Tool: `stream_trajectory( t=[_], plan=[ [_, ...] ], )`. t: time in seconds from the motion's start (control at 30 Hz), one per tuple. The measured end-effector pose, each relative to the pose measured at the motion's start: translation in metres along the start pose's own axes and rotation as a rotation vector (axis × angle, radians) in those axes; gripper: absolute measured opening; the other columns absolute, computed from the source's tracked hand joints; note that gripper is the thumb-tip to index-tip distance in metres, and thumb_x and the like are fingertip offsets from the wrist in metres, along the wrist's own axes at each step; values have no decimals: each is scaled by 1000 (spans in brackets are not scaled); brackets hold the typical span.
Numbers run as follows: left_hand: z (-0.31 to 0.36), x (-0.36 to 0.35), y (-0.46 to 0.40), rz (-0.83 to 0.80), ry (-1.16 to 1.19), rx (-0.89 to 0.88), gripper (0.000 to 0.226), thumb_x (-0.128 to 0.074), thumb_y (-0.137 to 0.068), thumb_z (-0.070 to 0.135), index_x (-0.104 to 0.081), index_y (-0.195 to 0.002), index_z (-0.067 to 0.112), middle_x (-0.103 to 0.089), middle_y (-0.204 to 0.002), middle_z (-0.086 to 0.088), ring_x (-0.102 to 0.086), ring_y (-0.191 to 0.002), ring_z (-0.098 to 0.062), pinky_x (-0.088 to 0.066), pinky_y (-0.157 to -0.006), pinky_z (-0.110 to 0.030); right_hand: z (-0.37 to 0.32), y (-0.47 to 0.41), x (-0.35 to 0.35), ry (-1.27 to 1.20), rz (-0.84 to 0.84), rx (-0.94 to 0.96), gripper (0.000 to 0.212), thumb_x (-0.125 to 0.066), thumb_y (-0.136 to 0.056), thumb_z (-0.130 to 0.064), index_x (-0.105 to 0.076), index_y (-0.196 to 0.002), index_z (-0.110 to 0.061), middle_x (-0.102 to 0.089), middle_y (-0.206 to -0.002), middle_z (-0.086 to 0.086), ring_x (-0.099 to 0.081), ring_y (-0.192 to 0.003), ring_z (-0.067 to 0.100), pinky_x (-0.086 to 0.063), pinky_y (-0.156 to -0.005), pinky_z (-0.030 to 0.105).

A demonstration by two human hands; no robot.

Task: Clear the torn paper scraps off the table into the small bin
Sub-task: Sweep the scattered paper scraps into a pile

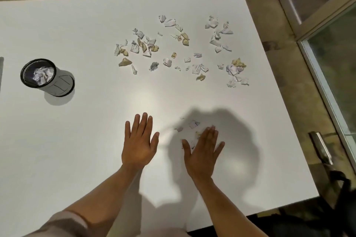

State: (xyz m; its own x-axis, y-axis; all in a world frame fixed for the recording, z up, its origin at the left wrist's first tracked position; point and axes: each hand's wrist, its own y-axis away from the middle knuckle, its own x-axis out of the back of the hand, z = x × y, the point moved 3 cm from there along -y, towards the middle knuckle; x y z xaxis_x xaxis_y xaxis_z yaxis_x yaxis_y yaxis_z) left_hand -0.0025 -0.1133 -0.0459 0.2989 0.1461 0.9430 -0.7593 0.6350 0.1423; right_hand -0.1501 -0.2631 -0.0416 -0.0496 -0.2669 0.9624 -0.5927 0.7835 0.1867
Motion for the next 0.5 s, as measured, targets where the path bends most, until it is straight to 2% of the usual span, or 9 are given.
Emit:
stream_trajectory(
  t=[0.17, 0.3, 0.4, 0.5],
  plan=[
    [2, 1, 0, 13, -13, 15, 61, -28, -100, 46, -28, -153, 15, -22, -161, -2, -7, -152, -21, -7, -122, -50, -27, -30, -2, 13, 2, 115, 86, -20, -95, -66, -23, -150, 1, -23, -157, 18, -14, -148, 28, -11, -116, 59],
    [3, 2, -1, 8, -8, 23, 62, -25, -100, 47, -27, -153, 16, -20, -162, -1, -5, -152, -19, -4, -122, -48, -28, -45, 4, -52, 21, 264, 81, -17, -97, -62, -20, -151, -2, -20, -159, 12, -10, -149, 24, -15, -118, 52],
    [2, 1, -1, 4, -12, 31, 62, -25, -100, 48, -27, -153, 15, -20, -162, -1, -5, -152, -19, -4, -122, -48, -1, -42, 16, -114, 113, 211, 79, -25, -97, -61, -20, -151, -3, -21, -159, 13, -12, -149, 26, -12, -120, 47],
    [3, 1, -1, 0, -25, 36, 62, -25, -100, 47, -28, -153, 15, -20, -162, -1, -6, -152, -19, -5, -122, -48, 36, -32, 19, -138, 163, 54, 80, -29, -97, -59, -20, -151, -1, -22, -157, 18, -16, -148, 29, -18, -118, 51]
  ],
)
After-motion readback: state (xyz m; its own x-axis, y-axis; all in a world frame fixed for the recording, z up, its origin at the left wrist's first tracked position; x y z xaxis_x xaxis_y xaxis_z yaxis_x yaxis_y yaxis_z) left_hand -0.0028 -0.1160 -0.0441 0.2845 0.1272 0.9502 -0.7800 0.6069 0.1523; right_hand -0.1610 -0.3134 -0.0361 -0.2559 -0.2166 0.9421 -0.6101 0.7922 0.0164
